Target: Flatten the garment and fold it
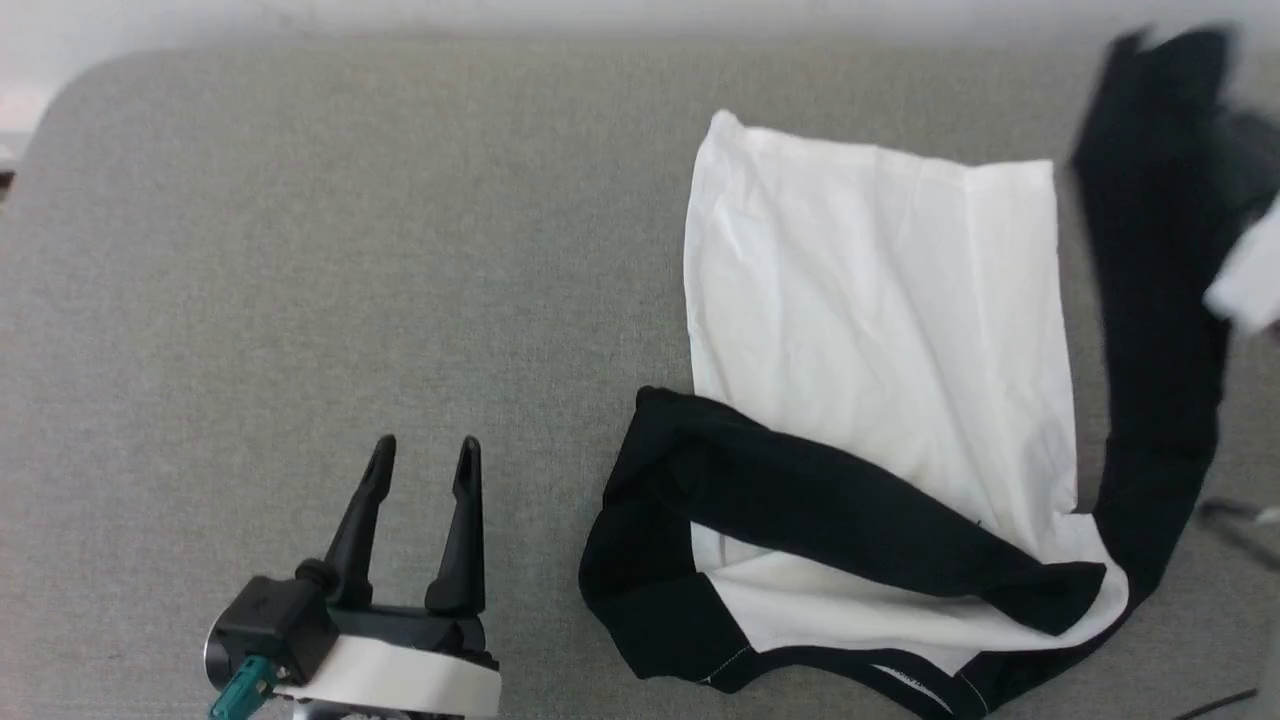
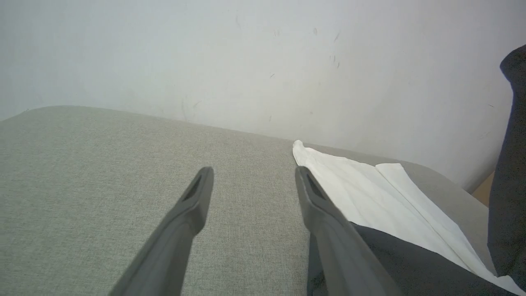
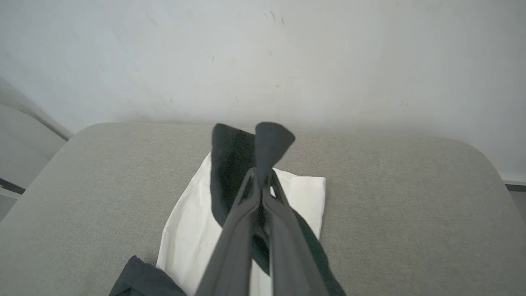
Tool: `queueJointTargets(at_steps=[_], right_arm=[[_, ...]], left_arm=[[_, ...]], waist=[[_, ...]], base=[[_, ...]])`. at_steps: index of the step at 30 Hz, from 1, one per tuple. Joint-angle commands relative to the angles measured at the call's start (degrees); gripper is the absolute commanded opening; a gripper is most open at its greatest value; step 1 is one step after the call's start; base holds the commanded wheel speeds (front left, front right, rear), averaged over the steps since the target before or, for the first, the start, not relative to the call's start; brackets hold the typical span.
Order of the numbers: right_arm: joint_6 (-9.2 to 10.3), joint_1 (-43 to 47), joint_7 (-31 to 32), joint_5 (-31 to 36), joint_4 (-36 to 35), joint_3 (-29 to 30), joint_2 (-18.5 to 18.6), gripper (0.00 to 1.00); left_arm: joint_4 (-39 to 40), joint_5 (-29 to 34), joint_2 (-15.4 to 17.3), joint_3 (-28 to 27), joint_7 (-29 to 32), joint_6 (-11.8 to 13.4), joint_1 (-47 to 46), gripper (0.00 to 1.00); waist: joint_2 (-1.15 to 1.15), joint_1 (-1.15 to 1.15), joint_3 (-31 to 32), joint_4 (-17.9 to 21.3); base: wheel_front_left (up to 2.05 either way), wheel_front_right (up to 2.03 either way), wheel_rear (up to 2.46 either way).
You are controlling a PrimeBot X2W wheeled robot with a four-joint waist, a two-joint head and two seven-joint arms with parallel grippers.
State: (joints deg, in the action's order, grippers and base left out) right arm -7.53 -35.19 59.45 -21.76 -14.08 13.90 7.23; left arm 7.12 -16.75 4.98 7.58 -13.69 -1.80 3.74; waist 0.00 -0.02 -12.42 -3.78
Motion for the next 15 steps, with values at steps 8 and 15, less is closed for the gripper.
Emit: queueJointTargets(at_steps=[8, 15], right_arm=[[0.04, 12.3, -2.6, -2.9, -2.6, -12.4, -3.8, 0.0], [0.04, 18.3, -9.2, -5.7, 1.7, -25.0, -4.3, 0.0]], left_arm=[[-0.2, -0.9, 0.7, -0.1, 0.9, 0.7, 3.1, 1.0], [0.6, -1.3, 1.0, -0.2, 1.4, 1.2, 4.7, 1.0]], waist=[[0.0, 0.02, 8.3, -0.6], [0.0, 0.02, 9.8, -1.2]], base=[[0.0, 0.0, 0.0], [0.0, 0.0, 0.0]])
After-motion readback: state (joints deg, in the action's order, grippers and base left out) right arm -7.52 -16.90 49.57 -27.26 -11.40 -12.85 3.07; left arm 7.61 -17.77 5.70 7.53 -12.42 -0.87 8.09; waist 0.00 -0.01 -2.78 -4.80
